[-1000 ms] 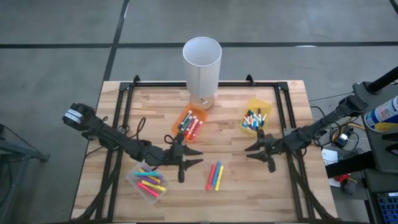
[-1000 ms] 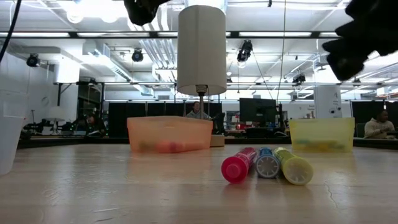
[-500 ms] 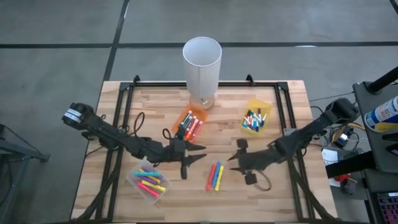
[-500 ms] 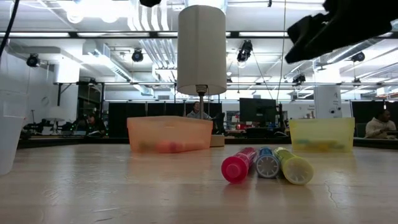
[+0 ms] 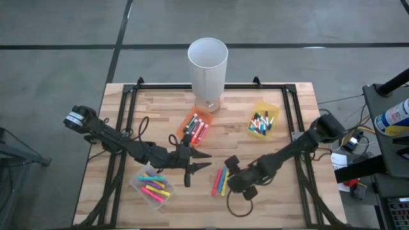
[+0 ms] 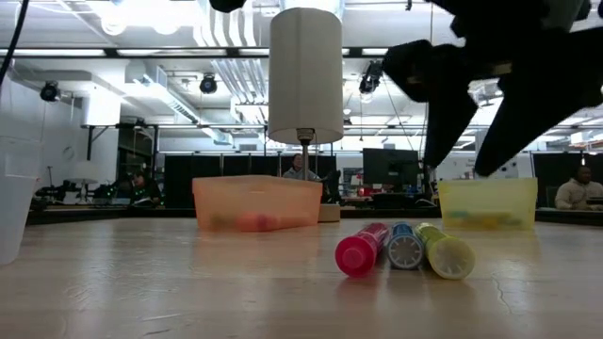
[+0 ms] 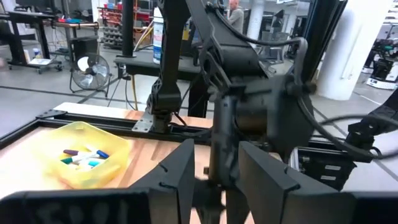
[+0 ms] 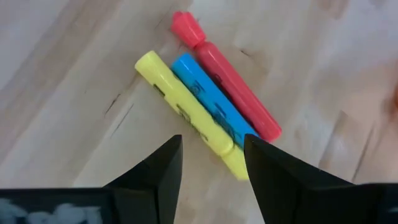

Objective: Pick & Place Markers
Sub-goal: Put the light yellow highlighter pen into the white bin

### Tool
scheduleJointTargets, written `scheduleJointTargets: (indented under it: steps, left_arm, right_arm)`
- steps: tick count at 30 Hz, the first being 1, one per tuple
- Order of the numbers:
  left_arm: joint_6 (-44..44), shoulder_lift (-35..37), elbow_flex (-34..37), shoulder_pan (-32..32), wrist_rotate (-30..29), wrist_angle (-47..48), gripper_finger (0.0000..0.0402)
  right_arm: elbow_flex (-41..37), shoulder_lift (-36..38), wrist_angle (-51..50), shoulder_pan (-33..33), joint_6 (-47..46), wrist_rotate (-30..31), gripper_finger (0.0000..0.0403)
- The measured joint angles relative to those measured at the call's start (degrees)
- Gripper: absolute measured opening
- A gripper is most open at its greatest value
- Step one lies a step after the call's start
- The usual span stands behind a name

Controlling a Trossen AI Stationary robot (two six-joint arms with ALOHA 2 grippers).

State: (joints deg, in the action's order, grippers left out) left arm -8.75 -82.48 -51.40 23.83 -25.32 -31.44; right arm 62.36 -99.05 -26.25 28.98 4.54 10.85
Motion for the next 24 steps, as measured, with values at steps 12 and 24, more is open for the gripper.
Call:
scheduleJointTargets:
  steps: [12,24]
  left_arm:
    - [-0.2,0.0,0.0,0.5,0.5,0.3,0.0119]
    - [-0.3,0.1,0.0,0.5,0.5,0.4,0.0119]
  right_arm:
    - [6.4,-10.9,-3.9,-0.2,10.1,-0.2,0.016]
    - [7.9,-13.1,-6.1,-0.5,10.1,-1.9,0.0136]
